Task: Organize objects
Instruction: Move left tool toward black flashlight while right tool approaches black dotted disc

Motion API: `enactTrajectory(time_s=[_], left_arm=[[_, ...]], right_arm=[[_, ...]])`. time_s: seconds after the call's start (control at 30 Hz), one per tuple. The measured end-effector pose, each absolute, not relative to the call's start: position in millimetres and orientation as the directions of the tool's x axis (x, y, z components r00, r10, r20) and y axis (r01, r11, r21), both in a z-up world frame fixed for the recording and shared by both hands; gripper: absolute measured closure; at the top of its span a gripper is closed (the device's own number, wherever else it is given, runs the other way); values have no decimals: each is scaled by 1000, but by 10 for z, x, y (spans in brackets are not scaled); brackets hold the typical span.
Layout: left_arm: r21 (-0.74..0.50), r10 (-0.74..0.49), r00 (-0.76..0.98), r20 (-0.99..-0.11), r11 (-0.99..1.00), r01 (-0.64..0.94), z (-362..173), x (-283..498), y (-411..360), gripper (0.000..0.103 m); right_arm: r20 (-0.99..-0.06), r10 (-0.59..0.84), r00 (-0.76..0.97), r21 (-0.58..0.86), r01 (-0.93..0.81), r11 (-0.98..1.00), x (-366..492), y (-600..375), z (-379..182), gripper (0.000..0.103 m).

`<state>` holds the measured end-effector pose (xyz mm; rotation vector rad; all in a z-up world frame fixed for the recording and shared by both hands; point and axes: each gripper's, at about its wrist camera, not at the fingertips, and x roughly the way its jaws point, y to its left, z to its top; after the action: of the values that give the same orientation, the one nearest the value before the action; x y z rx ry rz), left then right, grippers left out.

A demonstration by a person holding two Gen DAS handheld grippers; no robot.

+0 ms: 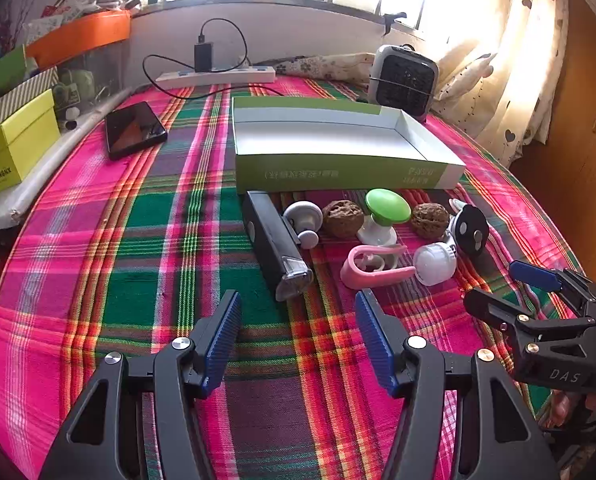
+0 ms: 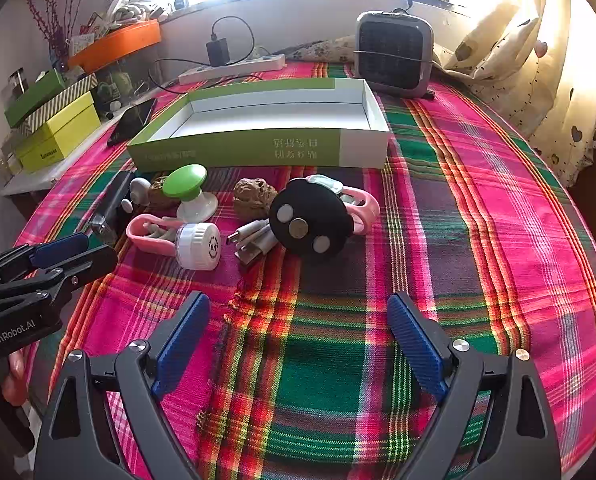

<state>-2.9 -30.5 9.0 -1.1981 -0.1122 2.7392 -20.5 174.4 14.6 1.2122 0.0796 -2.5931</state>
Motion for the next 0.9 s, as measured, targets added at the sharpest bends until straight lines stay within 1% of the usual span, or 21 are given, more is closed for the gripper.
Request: enactTrajectory(time_s=[0.13, 0.27, 0.43, 0.53, 0.6, 0.7, 0.83, 0.9], left_arm=[[-142, 157, -674, -722, -987, -78, 119, -130, -370, 45], [-116, 129, -671, -730, -991, -65, 122, -255, -365, 46], [-100, 105, -662, -742, -994, -45, 103, -365, -424, 47], [-111, 97, -646, -757, -994, -20, 66, -409, -476, 47], [-111, 95, -646, -758, -994, -15, 54, -430, -487, 47], [-91, 77, -648, -758, -996, -12, 47, -465, -476, 47], [-80, 69, -646, -761, -997, -12, 48, -519, -472, 47], [-84, 72, -645, -760, -996, -12, 48, -530, -472, 48]], right_arm=[[-755, -218, -618, 80, 243, -967, -285, 1821, 179, 13], [-750, -207, -628, 86, 218, -972, -378, 1853, 239, 13], [-747, -168, -643, 31, 218, -975, -486, 1820, 287, 13], [-750, -176, -637, 52, 209, -977, -554, 1843, 294, 17], [-749, -180, -637, 55, 210, -976, -587, 1826, 291, 18], [-753, -180, -633, 60, 206, -977, -636, 1793, 275, 24], [-763, -161, -626, 51, 191, -980, -694, 1766, 236, 36], [-768, -162, -620, 60, 183, -981, -694, 1786, 223, 39]])
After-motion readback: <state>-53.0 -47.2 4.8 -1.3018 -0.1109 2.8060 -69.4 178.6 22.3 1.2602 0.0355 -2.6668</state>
